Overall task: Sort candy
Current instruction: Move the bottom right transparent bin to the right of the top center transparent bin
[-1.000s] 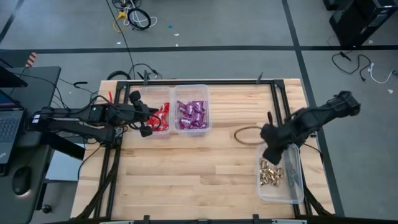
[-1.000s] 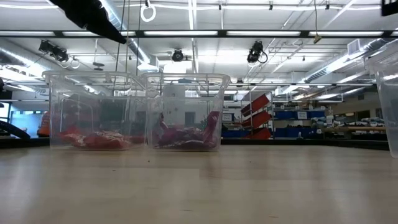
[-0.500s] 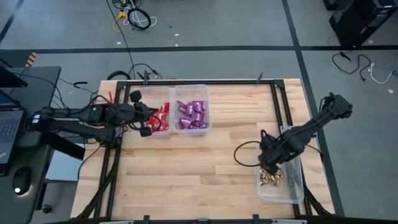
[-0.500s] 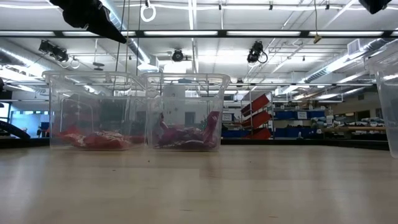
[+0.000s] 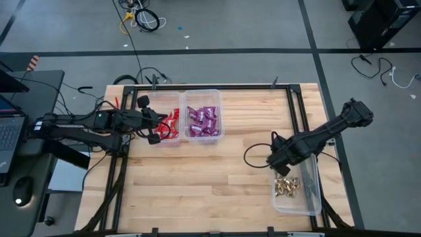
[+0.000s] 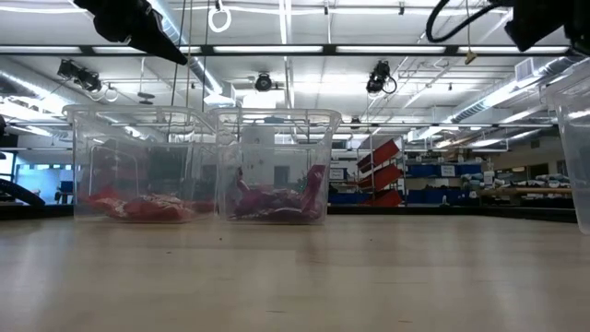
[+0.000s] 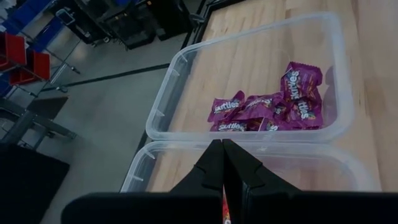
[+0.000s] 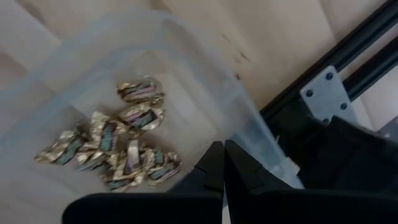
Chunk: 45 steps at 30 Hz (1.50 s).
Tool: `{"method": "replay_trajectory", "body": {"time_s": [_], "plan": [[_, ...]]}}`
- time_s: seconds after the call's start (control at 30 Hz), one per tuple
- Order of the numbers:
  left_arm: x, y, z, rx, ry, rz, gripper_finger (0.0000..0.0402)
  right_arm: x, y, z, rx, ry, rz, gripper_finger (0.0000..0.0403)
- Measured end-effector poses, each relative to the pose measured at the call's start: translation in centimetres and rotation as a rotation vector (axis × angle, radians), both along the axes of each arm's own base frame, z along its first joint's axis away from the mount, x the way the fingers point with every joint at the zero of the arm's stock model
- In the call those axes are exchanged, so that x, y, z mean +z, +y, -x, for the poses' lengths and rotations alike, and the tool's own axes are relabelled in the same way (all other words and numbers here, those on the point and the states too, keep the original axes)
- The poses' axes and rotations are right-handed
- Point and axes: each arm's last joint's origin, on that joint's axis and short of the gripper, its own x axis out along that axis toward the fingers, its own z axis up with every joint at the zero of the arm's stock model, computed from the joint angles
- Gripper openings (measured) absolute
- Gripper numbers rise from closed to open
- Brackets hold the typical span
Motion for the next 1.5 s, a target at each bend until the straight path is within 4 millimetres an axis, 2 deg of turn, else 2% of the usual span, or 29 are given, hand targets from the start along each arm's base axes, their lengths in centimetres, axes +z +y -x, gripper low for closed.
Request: {"method": "replay_trajectory", "body": {"time_s": [0.4,0.67,1.2,1.5], "plan": [[-0.1,0.1,0.1,0.019,0.012,-0.012,0.0001,-0.4,-2.4,-1.3,0.035,-0.052,0.066,0.0],[0.0,0.1,0.1,0.038,0.012,-0.025,0.0001,-0.4,-4.7,-2.5,0.069,-0.106,0.119,0.0],[-0.1,0.1,0.2,0.04,0.026,-0.027,0.0001,-0.4,-11.3,-5.0,0.156,-0.26,0.178,0.0],[-0.2,0.1,0.2,0.041,0.032,-0.028,0.0001,-0.1,-15.9,-5.5,0.12,-0.351,0.274,0.0]]}}
